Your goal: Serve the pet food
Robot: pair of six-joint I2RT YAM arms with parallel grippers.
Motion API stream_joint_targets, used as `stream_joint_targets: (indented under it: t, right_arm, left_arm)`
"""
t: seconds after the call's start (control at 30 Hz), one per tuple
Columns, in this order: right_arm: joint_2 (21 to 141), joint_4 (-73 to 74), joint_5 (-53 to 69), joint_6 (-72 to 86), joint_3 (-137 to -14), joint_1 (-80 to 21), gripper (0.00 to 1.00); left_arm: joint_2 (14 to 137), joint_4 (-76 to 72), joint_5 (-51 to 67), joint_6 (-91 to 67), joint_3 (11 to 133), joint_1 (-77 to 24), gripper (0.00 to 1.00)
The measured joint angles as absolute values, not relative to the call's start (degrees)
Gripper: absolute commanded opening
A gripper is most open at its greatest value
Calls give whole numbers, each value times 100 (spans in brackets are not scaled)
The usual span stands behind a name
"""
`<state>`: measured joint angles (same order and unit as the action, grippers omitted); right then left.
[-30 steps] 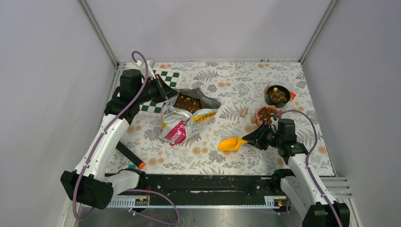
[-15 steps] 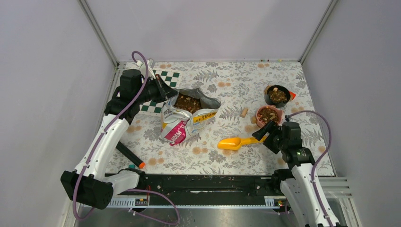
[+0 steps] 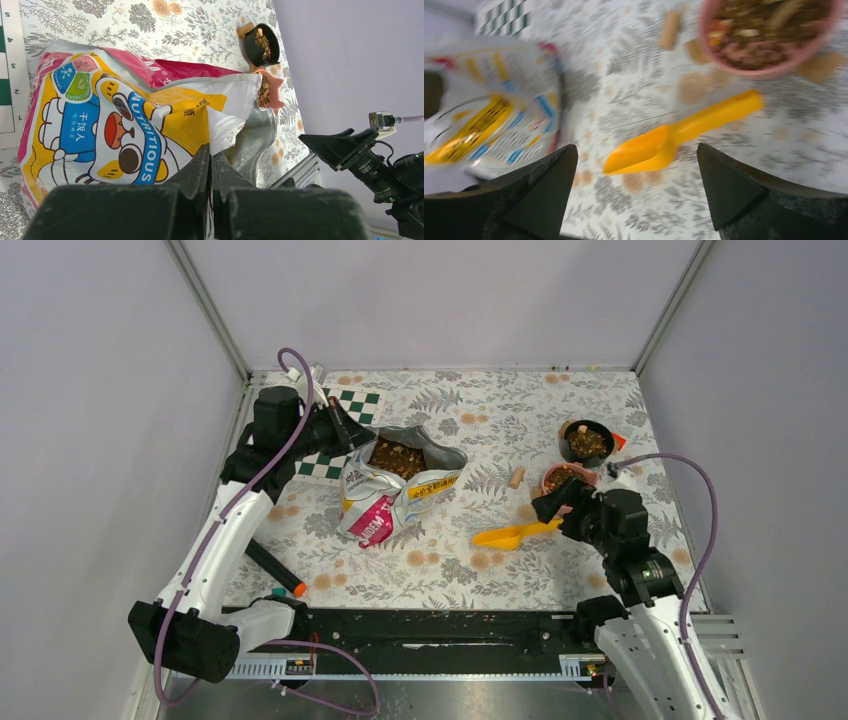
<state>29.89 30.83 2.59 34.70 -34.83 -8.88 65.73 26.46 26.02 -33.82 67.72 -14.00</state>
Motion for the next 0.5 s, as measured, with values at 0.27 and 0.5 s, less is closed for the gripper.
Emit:
stream_joint_targets:
  t: [0.27,0.5]
  right_arm:
    - [3673,1817,392,3603,-3841,-3282,85]
    - [5433,1288,75,3033,-5310,-5107,83]
  left_arm:
    - [6573,2650,2541,-3382,6775,-1400,0]
    - [6571,2694,2412,-3312,6777,-1402,0]
